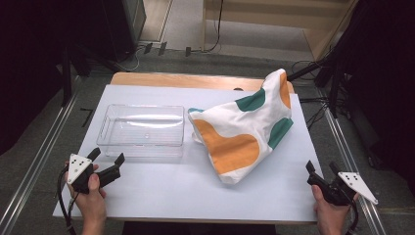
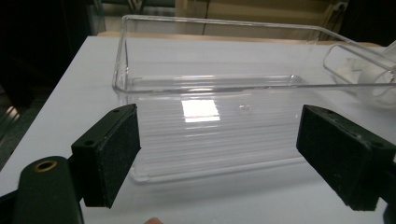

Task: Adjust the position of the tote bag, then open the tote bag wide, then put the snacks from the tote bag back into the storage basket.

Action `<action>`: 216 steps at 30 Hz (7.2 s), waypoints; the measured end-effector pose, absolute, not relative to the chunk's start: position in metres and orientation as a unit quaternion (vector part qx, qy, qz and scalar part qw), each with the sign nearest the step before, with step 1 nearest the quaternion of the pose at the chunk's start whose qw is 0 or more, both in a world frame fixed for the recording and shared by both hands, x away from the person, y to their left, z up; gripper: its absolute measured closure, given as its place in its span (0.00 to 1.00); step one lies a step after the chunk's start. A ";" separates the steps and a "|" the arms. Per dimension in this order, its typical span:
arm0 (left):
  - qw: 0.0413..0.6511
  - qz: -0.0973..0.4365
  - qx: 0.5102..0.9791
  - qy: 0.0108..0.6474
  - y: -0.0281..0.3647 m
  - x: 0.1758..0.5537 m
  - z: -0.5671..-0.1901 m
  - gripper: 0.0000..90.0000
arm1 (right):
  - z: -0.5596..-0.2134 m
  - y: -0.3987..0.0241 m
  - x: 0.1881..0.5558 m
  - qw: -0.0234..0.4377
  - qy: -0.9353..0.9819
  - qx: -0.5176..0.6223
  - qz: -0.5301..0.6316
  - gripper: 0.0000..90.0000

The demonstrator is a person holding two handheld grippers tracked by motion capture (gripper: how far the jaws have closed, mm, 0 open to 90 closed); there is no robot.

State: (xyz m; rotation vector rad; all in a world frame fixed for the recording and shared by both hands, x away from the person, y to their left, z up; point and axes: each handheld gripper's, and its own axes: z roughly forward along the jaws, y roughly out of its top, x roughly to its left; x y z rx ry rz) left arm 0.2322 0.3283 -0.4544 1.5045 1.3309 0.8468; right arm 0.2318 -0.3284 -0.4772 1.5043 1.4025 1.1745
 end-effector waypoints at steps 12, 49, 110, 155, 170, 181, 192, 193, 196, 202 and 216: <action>0.454 0.351 0.624 0.531 0.325 0.238 -0.456 0.13 | -0.477 -0.327 0.235 0.374 0.542 0.604 0.448 0.20; 0.476 0.340 0.622 0.520 0.300 0.221 -0.413 0.15 | -0.448 -0.205 0.213 0.317 0.629 0.513 0.491 0.21; 0.510 0.205 0.771 0.323 0.117 0.303 -0.373 1.00 | -0.470 -0.194 0.219 0.214 0.669 0.547 0.455 0.99; 0.541 0.140 0.784 0.269 0.085 0.305 -0.376 0.27 | -0.477 -0.220 0.226 0.199 0.667 0.575 0.431 0.99; 0.539 0.146 0.791 0.251 0.071 0.300 -0.357 0.11 | -0.477 -0.219 0.228 0.200 0.666 0.575 0.431 0.99; 0.499 0.071 0.835 0.220 0.038 0.309 -0.370 0.73 | -0.478 -0.222 0.229 0.197 0.667 0.576 0.429 0.99; 0.501 0.074 0.840 0.194 0.025 0.286 -0.365 0.97 | -0.476 -0.227 0.232 0.224 0.673 0.564 0.423 0.98; 0.505 0.067 0.840 0.189 0.022 0.281 -0.364 0.97 | -0.473 -0.232 0.234 0.236 0.671 0.557 0.429 0.98; 0.513 0.057 0.839 0.172 0.010 0.267 -0.360 0.97 | -0.468 -0.244 0.236 0.255 0.657 0.554 0.444 0.98; 0.523 0.066 0.822 0.215 -0.022 0.264 -0.371 0.96 | -0.471 -0.265 0.242 0.272 0.630 0.578 0.442 0.80; 0.528 0.090 0.803 0.261 -0.036 0.278 -0.367 0.72 | -0.435 -0.247 0.181 0.331 0.590 0.505 0.536 0.31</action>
